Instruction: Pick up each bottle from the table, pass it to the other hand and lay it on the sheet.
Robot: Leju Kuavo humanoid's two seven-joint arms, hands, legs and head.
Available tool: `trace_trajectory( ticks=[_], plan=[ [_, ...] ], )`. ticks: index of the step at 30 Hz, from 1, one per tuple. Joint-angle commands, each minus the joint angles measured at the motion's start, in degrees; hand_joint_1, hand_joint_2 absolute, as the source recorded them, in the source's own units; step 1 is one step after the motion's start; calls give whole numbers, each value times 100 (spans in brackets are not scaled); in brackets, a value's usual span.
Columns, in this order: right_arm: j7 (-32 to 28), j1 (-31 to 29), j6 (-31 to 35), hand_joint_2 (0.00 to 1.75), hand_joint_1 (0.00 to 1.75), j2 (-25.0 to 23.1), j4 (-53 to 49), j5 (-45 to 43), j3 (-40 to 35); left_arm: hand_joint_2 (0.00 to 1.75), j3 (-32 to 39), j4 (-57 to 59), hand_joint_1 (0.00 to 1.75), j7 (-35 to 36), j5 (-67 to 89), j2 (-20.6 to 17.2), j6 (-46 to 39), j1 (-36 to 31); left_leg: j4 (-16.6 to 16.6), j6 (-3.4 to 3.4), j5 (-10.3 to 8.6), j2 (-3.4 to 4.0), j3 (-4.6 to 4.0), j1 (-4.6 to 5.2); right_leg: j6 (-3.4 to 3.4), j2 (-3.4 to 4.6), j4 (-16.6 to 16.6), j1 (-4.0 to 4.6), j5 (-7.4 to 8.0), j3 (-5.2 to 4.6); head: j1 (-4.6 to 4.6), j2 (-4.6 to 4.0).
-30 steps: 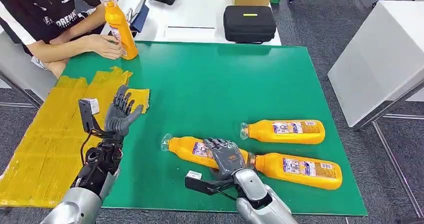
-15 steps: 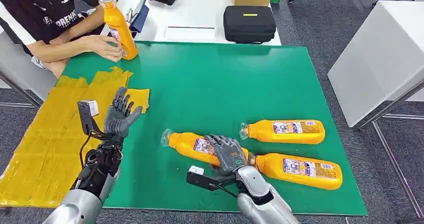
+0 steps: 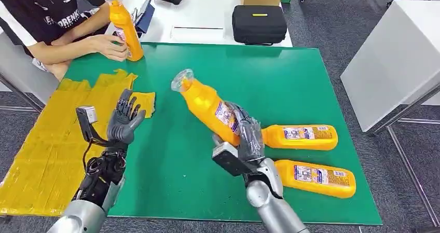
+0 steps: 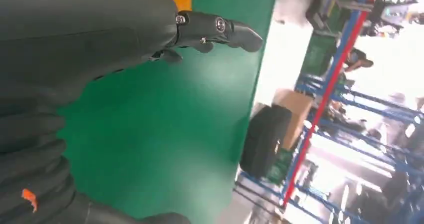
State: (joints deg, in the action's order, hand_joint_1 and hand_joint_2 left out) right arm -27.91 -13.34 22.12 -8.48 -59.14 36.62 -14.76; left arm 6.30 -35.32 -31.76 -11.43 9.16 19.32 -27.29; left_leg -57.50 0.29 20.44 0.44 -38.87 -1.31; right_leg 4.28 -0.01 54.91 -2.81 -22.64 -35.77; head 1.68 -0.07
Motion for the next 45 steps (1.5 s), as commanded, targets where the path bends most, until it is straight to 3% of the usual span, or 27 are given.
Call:
trace_trajectory(
  ticks=[1,5,11,32,40,44,45],
  plan=[
    [-308,-154,-37,175,175,-189,116,-438,645,175,-554,-558,0,50,8,111,276,75,-8,4,22,-3,36,-1,-36,-2,8,6,-21,35,0,0],
    [-438,-214,-24,175,175,-227,223,-550,677,175,-1270,-1843,0,244,1,225,201,507,-7,4,20,-12,29,0,-32,-10,7,5,-20,28,0,0],
    [-391,-198,54,175,175,-228,190,-490,553,175,-1767,-2594,0,430,-155,217,254,791,-3,2,15,1,13,0,-23,2,3,4,-11,15,0,0],
    [-337,-225,115,175,175,-355,558,-166,94,175,-2089,-1816,0,324,-365,223,208,323,-2,1,28,2,44,-1,-41,4,5,8,-23,40,2,0],
    [-297,-231,219,175,175,-461,607,281,-392,175,-2106,-1625,0,247,-350,269,135,211,2,1,12,5,11,-2,-20,5,-2,5,-7,9,0,0],
    [-300,-238,211,175,175,-445,611,279,-389,175,-2106,-1627,0,247,-349,273,132,209,-5,3,33,0,52,-2,-47,2,6,9,-29,49,2,0],
    [-300,-238,211,175,175,-445,611,279,-389,175,-2106,-1627,0,247,-349,273,132,209,1,2,17,1,24,-1,-27,1,0,5,-13,22,0,0]
  ],
)
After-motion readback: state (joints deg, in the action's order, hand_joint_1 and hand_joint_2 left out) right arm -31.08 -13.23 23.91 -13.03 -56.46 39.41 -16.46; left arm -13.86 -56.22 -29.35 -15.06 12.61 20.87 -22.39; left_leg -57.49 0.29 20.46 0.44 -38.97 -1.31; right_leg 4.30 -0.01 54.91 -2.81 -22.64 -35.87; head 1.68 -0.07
